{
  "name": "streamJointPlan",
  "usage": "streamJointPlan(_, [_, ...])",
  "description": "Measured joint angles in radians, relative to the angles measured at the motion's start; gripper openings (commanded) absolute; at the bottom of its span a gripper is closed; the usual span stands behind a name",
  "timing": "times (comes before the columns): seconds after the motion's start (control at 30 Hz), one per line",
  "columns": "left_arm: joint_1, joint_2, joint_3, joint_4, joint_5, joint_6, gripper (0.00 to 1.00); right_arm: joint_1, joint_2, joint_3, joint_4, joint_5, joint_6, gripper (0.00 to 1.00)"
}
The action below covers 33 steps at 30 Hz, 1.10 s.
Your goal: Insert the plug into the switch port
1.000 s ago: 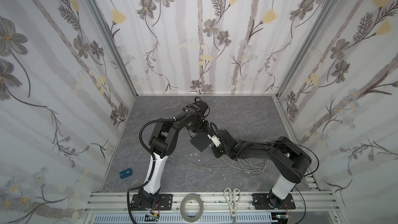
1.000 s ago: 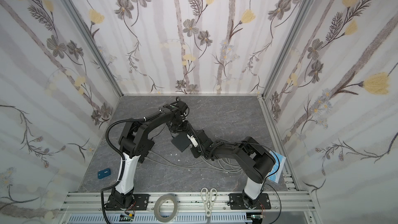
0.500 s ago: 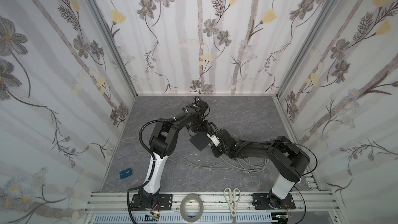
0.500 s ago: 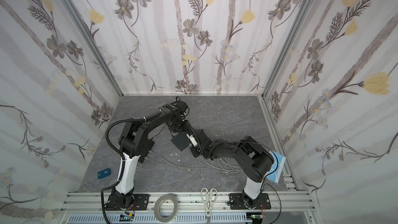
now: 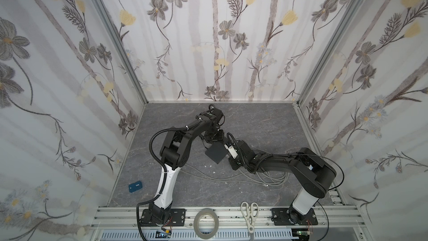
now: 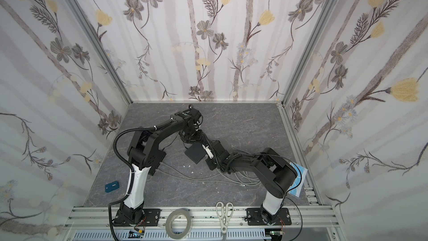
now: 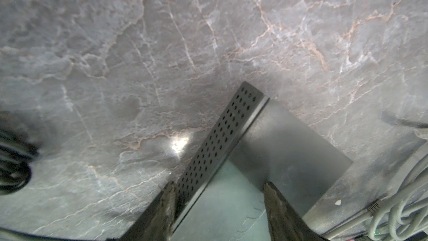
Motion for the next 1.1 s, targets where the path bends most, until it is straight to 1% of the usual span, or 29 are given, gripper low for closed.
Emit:
streamJointPlan(0.27, [0.022,0.000,-0.014,0.008,0.078,-0.035,0.62,0.003,0.000,0.035,-0.072,0.033,-0.016,0.00])
streamJointPlan(0.57, [0.036,0.000,-0.026,0.018,0.116,-0.053,0.62,0.019,0.001,0.059,-0.132,0.060,-0.014,0.00])
streamJointPlan(0.9, [0.042,0.000,-0.028,0.031,0.114,-0.071,0.62,0.024,0.023,0.087,-0.143,0.061,-0.007,0.00])
streamJointPlan(1.1, [0.041,0.000,-0.028,0.033,0.121,-0.074,0.62,0.024,0.023,0.108,-0.185,0.058,-0.009,0.00])
